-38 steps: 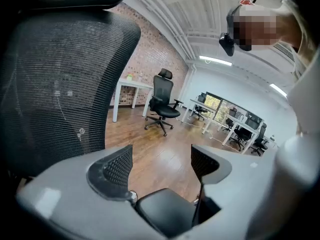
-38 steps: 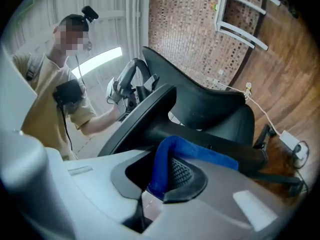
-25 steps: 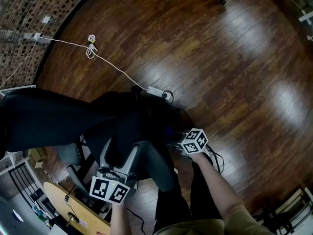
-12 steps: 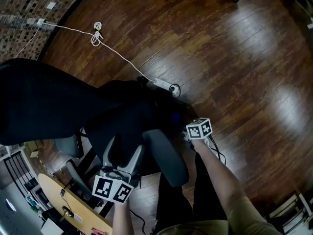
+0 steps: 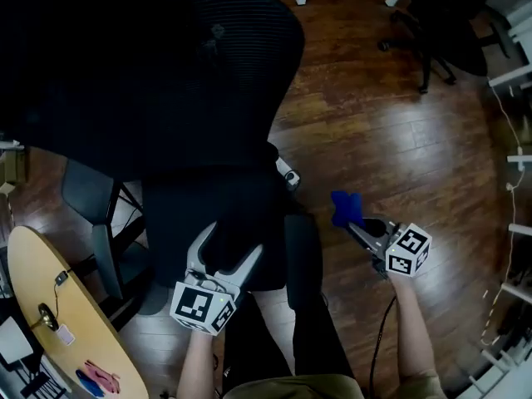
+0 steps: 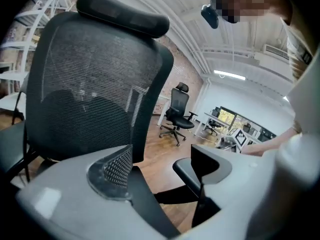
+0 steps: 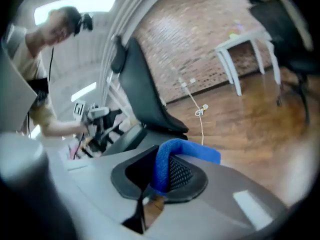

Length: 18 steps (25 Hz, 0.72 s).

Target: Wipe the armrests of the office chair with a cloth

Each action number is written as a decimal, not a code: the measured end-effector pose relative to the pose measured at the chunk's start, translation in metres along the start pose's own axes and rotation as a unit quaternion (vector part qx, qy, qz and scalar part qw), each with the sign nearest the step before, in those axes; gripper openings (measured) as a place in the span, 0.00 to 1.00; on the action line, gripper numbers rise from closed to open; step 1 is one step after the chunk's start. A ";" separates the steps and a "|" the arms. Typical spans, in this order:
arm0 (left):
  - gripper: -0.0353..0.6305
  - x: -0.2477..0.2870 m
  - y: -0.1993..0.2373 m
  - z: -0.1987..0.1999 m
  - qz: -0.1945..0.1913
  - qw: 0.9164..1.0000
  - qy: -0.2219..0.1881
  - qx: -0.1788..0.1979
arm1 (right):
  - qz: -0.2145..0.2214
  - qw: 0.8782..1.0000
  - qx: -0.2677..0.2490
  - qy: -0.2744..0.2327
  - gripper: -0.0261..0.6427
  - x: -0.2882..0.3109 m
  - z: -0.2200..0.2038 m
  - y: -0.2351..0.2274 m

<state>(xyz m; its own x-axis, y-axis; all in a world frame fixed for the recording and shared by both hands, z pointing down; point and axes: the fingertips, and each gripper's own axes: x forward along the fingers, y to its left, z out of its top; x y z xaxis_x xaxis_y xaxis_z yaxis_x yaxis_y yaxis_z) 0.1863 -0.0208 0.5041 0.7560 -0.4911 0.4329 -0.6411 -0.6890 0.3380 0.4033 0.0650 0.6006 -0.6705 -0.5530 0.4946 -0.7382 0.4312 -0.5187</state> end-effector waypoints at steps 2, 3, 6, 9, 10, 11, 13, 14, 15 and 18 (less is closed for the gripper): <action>0.59 -0.017 0.008 0.004 0.012 0.999 -0.035 -0.035 | 0.015 0.988 -0.138 0.074 0.07 -0.002 0.042 0.037; 0.58 -0.026 0.014 0.006 0.017 0.997 -0.050 -0.050 | 0.036 0.980 -0.177 0.088 0.07 0.004 0.063 0.058; 0.58 -0.059 0.039 0.001 0.035 0.994 -0.068 -0.076 | 0.115 0.962 -0.221 0.113 0.07 0.038 0.111 0.114; 0.58 -0.090 0.058 -0.008 0.057 0.991 -0.079 -0.093 | 0.187 0.940 -0.218 0.183 0.07 0.083 0.128 0.148; 0.58 -0.098 0.063 -0.011 0.063 0.990 -0.082 -0.096 | 0.213 0.926 -0.222 0.217 0.07 0.100 0.124 0.157; 0.58 -0.104 0.067 -0.015 0.067 0.989 -0.084 -0.097 | 0.238 0.908 -0.235 0.252 0.07 0.117 0.115 0.164; 0.58 -0.115 0.074 -0.022 0.074 0.989 -0.089 -0.097 | 0.281 0.863 -0.260 0.330 0.07 0.149 0.089 0.175; 0.58 -0.120 0.076 -0.025 0.077 0.988 -0.092 -0.097 | 0.300 0.836 -0.269 0.371 0.07 0.163 0.073 0.179; 0.58 -0.125 0.079 -0.029 0.080 0.987 -0.095 -0.099 | 0.318 0.807 -0.277 0.413 0.07 0.176 0.056 0.181; 0.58 -0.140 0.086 -0.042 0.088 0.985 -0.100 -0.109 | 0.366 0.680 -0.316 0.551 0.07 0.191 -0.002 0.176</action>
<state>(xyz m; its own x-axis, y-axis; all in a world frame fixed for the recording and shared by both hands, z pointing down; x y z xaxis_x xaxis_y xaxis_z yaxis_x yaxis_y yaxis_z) 0.0202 0.0112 0.5074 0.6283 -0.7024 0.3344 -0.7606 -0.4645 0.4534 0.1453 0.0366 0.6052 -0.2666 0.6949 0.6679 0.1735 0.7162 -0.6760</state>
